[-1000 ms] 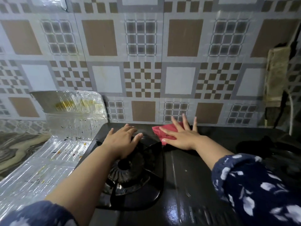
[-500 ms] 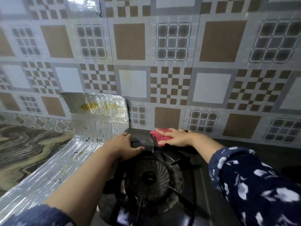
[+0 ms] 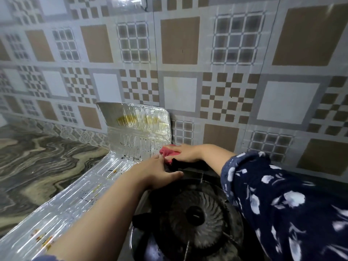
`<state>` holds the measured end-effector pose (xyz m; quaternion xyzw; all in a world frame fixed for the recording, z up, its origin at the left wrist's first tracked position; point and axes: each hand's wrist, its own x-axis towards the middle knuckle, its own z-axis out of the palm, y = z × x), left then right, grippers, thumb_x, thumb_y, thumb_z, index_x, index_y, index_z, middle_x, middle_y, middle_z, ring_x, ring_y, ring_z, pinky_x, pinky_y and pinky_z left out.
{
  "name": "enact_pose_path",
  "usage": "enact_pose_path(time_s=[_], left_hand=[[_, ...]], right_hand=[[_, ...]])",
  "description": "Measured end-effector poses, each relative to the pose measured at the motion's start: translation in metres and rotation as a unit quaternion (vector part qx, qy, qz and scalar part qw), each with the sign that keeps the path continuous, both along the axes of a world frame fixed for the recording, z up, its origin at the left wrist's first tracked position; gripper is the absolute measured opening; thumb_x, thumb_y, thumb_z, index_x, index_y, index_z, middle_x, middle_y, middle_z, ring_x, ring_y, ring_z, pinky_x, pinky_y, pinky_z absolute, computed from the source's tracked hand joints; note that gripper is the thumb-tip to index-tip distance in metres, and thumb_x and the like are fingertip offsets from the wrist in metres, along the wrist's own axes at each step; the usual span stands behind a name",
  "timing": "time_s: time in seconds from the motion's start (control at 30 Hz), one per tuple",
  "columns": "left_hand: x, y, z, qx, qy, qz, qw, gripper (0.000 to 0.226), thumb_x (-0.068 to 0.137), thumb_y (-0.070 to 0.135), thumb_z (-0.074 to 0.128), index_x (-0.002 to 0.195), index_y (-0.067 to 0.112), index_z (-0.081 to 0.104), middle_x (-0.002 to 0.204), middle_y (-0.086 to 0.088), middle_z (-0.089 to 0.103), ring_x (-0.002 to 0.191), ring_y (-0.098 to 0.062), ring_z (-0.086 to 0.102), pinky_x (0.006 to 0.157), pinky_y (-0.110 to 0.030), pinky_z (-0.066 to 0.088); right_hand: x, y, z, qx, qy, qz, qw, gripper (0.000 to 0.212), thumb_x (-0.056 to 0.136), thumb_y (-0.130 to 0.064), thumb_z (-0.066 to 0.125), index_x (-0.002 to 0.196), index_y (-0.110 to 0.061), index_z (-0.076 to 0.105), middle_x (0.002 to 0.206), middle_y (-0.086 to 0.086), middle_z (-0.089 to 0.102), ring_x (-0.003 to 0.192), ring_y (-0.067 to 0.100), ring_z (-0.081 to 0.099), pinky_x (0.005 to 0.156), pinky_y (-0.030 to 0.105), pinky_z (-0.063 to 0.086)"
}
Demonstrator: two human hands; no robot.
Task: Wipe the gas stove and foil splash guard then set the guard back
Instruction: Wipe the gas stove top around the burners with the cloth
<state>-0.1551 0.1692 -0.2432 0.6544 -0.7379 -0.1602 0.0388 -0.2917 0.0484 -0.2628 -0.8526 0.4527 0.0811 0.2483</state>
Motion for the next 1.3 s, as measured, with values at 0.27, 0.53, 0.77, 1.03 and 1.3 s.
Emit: enact_pose_path(time_s=[0.27,0.53,0.77,1.03,1.3], left_hand=[[-0.012,0.009,0.001,-0.003,-0.029,0.01,1.0,0.086,0.082,0.07,0.042,0.147,0.014,0.03,0.152,-0.008,0.033,0.138,-0.023,0.035,0.112,-0.04,0.031],[-0.045,0.037,0.011,-0.008,-0.097,-0.006,0.995,0.086,0.088,0.07,0.025,0.151,0.014,0.016,0.161,-0.003,0.009,0.148,-0.016,0.006,0.118,-0.054,0.003],[-0.074,0.082,0.023,-0.024,-0.082,-0.071,0.994,0.064,0.091,0.06,0.036,0.143,0.023,0.039,0.153,-0.004,0.035,0.142,-0.022,0.028,0.115,-0.054,0.019],[-0.074,0.148,0.025,-0.048,-0.089,-0.129,0.987,0.052,0.098,0.048,0.032,0.137,0.016,0.045,0.149,-0.009,0.039,0.14,-0.024,0.03,0.114,-0.055,0.017],[-0.055,0.205,0.008,-0.061,-0.061,-0.184,0.979,0.055,0.097,0.042,0.037,0.146,0.017,0.033,0.157,0.001,0.024,0.147,-0.014,0.01,0.116,-0.056,0.006]], right_hand=[[-0.011,0.007,0.003,0.042,-0.085,0.004,0.996,0.045,0.104,-0.023,0.03,0.148,-0.026,0.025,0.154,-0.001,0.029,0.142,0.019,0.026,0.115,0.029,0.013],[-0.103,0.05,0.001,-0.015,0.01,-0.121,0.992,0.067,0.088,-0.07,0.026,0.149,-0.042,0.019,0.156,-0.006,0.022,0.144,0.023,0.018,0.119,0.048,0.009],[-0.158,0.138,-0.004,-0.097,0.074,-0.242,0.963,0.056,0.098,-0.056,0.02,0.15,-0.041,0.004,0.16,-0.013,-0.012,0.147,0.014,-0.016,0.115,0.055,-0.01],[-0.156,0.247,-0.013,-0.127,0.088,-0.321,0.935,0.06,0.098,-0.056,0.017,0.15,-0.037,-0.005,0.16,-0.013,-0.013,0.147,0.012,-0.016,0.113,0.057,-0.015],[-0.11,0.349,-0.01,-0.128,0.099,-0.347,0.924,0.059,0.099,-0.053,0.016,0.151,-0.034,-0.003,0.16,-0.009,-0.012,0.147,0.015,-0.016,0.116,0.054,-0.011]])
